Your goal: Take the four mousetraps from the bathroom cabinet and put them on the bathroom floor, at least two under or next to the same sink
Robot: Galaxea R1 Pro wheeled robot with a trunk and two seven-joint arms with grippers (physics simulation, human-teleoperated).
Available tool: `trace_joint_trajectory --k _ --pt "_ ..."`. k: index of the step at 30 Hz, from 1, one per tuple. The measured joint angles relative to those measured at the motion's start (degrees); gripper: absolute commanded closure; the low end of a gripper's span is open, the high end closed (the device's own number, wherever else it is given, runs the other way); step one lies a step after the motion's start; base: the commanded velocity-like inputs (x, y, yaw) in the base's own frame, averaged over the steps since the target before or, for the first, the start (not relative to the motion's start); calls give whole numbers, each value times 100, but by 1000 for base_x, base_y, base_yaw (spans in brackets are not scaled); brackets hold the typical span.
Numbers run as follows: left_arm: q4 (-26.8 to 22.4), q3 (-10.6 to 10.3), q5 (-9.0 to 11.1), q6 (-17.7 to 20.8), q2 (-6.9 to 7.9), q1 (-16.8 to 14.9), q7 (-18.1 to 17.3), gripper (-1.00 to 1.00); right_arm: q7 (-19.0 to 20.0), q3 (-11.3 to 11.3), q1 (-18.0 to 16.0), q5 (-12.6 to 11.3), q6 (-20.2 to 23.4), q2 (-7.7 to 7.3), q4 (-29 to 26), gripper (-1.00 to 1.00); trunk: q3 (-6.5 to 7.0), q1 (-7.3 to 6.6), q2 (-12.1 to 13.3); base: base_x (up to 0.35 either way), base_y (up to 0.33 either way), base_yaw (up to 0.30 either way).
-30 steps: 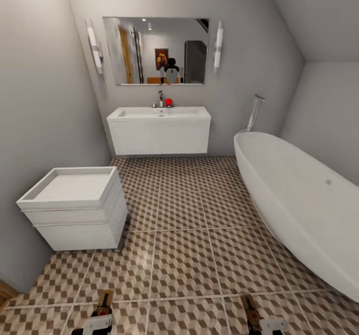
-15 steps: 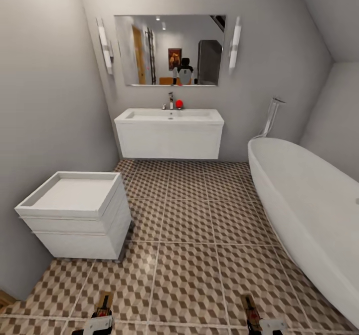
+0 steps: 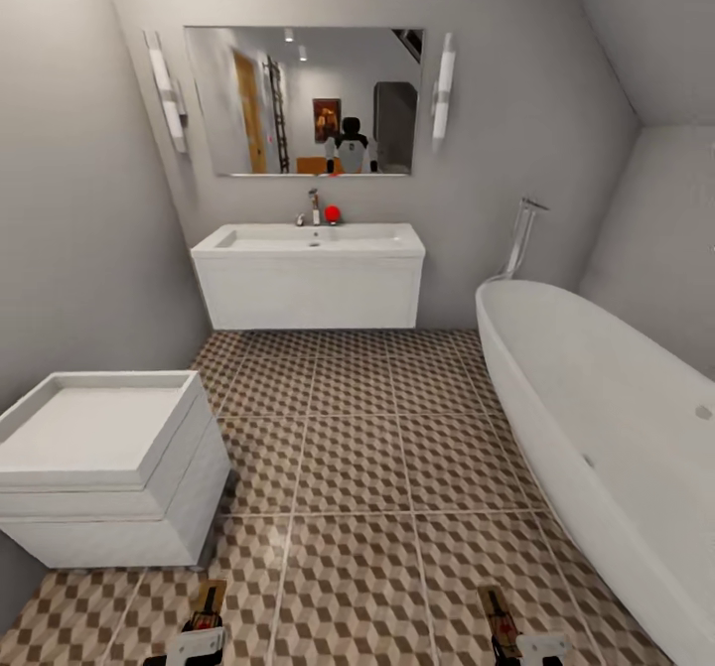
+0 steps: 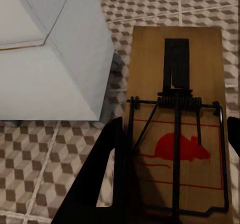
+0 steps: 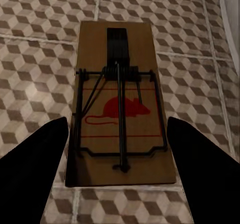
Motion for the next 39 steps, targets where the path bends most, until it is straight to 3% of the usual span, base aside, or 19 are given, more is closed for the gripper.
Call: trace_joint_trajectory --k 8,28,39 --pt "0 0 0 0 0 3 0 100 3 2 0 -14 9 8 262 100 1 0 0 330 -83 -5" --pt "0 0 -1 -1 7 3 1 100 5 1 0 -27 54 130 2053 100 2 0 0 330 -13 0" --pt "0 1 1 -6 4 6 1 100 5 2 0 -31 47 131 2117 100 2 0 0 330 0 0"
